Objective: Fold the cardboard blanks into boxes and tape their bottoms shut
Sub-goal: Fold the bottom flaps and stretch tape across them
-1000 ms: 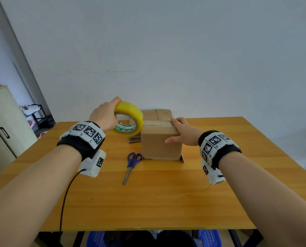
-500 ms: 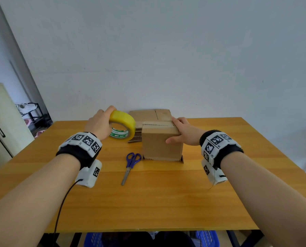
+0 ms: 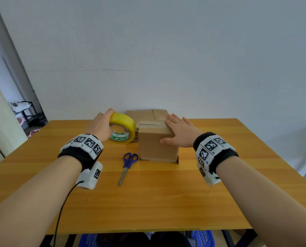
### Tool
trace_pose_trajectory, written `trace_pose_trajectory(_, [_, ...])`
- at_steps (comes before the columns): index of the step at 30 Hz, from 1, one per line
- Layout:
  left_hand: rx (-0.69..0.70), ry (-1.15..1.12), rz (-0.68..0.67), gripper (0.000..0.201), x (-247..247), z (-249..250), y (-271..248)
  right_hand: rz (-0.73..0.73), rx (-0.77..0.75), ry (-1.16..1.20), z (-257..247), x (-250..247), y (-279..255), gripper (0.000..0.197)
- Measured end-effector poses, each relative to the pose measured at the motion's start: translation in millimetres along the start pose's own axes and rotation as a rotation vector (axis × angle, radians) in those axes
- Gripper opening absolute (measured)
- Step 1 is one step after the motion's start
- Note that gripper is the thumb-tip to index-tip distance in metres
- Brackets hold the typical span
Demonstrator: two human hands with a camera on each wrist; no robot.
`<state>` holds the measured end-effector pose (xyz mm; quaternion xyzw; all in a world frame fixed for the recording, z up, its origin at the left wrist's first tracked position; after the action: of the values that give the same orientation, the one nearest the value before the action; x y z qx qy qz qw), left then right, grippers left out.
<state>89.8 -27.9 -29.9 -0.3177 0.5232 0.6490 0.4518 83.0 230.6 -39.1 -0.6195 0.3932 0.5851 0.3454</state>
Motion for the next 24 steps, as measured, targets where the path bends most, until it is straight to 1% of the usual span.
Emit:
trace_pose_trajectory(2, [0.001,-0.011,-0.002,0.040,0,2,0,0.058,-0.032,-0.006,-13,-3,1,0.088])
trace_pose_trajectory(4, [0.006,-0.031,-0.006,0.040,0,4,-1,0.086,-0.067,-0.017,-31,-3,5,0.088])
trace_pose_trajectory(8, [0.028,-0.063,-0.013,0.035,-3,8,-2,0.067,-0.123,-0.032,-63,7,18,0.081])
trace_pose_trajectory(12, [0.023,-0.063,-0.008,0.022,-10,8,-6,0.060,-0.139,-0.055,-65,14,21,0.067])
trace_pose_trajectory(14, [0.013,-0.070,-0.016,0.018,-13,5,-7,0.069,-0.146,-0.057,-60,13,18,0.064])
trace_pose_trajectory(15, [0.014,-0.080,-0.028,0.019,-15,4,-7,0.074,-0.153,-0.058,-58,12,16,0.063])
trace_pose_trajectory(19, [0.064,-0.141,-0.123,0.041,-17,14,-6,0.068,-0.159,-0.059,-51,9,12,0.062])
trace_pose_trajectory(22, [0.075,-0.208,-0.171,0.046,-19,22,-7,0.059,-0.162,-0.063,-46,7,10,0.062])
trace_pose_trajectory(24, [0.085,-0.303,-0.203,0.046,-20,26,-9,0.073,-0.179,-0.058,-44,7,10,0.060])
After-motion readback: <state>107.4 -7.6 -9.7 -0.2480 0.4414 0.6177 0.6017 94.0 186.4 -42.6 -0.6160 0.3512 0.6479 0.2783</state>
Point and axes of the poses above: each hand's wrist, its own y-axis towards the middle knuckle, its own x-axis out of the palm, z = x × y, the point moved 6 cm from there along y, towards the middle knuckle, and after that the axes turned 4 degrees about x, right-handed, at the moved point
